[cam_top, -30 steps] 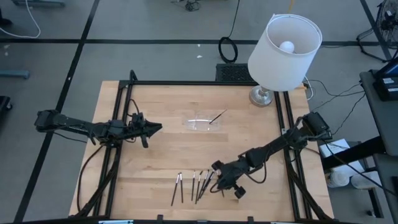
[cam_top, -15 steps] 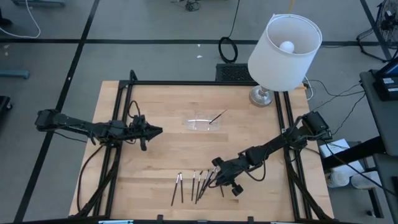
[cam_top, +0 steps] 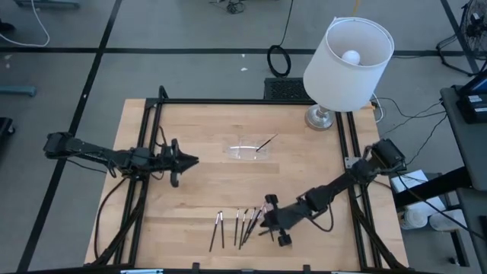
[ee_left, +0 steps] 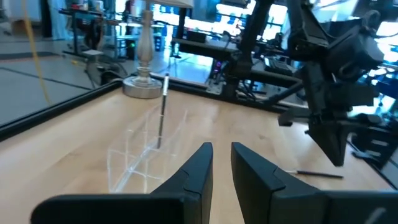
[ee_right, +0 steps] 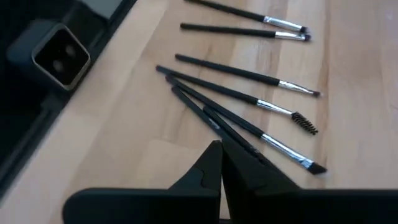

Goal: Put items in baskets/containers
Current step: Put the black liner brush into the transparent organizer

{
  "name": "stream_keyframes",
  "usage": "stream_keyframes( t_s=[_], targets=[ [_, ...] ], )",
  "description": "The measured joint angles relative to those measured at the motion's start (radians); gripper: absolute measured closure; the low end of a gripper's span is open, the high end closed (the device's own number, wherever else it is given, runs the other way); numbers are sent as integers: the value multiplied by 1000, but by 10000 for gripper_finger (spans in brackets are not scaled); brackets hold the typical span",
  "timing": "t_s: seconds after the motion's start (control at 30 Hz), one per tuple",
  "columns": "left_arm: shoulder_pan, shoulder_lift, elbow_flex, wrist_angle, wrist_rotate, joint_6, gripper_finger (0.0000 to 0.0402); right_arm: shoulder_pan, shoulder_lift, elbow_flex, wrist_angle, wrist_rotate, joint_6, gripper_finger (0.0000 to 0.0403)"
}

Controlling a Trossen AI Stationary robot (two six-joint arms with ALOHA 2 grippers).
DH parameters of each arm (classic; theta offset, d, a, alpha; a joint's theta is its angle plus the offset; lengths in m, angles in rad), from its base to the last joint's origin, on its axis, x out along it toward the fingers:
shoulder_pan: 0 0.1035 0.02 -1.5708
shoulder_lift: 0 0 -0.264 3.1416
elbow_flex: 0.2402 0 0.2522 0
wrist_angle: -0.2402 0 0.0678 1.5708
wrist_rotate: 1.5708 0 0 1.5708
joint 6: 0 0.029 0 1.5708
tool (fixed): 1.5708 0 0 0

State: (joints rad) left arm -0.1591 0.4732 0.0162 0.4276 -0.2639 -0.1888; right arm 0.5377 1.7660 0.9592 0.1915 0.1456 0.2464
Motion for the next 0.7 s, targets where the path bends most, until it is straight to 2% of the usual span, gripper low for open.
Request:
stream_keyframes(
  t_s=[0.2, 0.4, 0.7],
  targets=[
    [1, 0, 0, -14, 46, 4, 337, 57, 3, 0, 47, 106, 151, 403],
    [1, 0, 0, -15, 50, 4, 337, 88, 146, 76, 80, 116, 243, 403],
    [0, 0, 0, -36, 50, 16, 337, 129, 258, 257, -130, 145, 362, 403]
  ],
)
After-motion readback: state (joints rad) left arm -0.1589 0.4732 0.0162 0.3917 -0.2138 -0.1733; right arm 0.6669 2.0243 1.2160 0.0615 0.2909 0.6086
